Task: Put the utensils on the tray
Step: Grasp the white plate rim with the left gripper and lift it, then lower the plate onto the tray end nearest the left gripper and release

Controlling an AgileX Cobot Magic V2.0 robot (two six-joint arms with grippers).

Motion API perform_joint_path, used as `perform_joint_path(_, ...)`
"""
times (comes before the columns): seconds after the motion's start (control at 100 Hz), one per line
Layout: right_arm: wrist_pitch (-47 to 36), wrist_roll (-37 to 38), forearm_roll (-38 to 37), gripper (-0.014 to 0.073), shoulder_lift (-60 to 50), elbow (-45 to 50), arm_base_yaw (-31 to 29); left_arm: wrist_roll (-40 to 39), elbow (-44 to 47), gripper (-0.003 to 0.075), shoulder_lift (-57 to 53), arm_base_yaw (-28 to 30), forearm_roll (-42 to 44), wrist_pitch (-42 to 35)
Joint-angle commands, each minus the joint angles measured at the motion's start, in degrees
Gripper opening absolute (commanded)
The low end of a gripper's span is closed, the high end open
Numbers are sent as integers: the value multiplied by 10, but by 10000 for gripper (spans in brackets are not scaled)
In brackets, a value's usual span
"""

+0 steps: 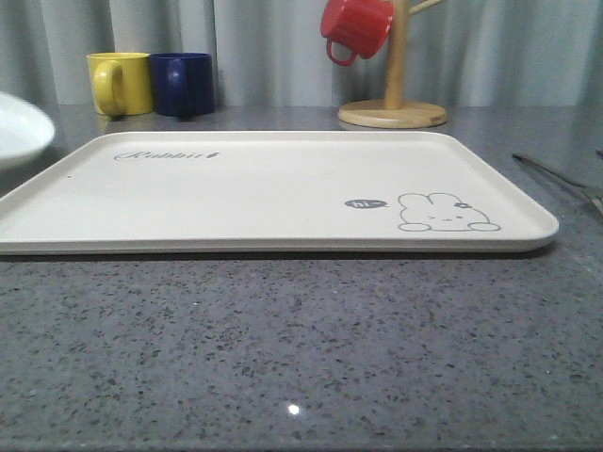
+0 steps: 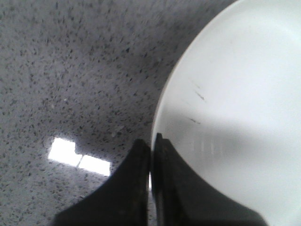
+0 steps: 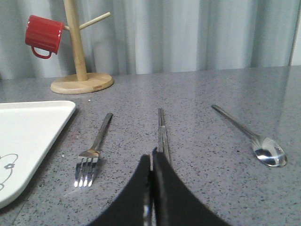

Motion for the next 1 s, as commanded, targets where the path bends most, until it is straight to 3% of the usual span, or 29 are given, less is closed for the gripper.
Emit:
perform_joint_path(0.0,-47,-1,-6,-62,-10,2,-3,36,-25,-19,-49,-6,-66,-28)
perform_joint_path(0.19,-47,-1,-6,-62,-10,2,-3,122,-25,-19,-62,-58,-179,-28)
perform_joint_path(0.47,-47,-1,-6,-62,-10,2,-3,125,-25,-19,-13,-183,-156,-24)
perform_joint_path(0.83,-47,-1,-6,-62,-10,2,-3,125,-25,-15,67,-210,-154,-16)
perform_joint_path(0.9,-47,-1,-6,-62,-10,2,-3,125,-25,17,70,-210,-154,-14)
perform_joint_path(0.99,-47,-1,-6,-62,-10,2,-3,125,-25,122,71,-210,-153,-21)
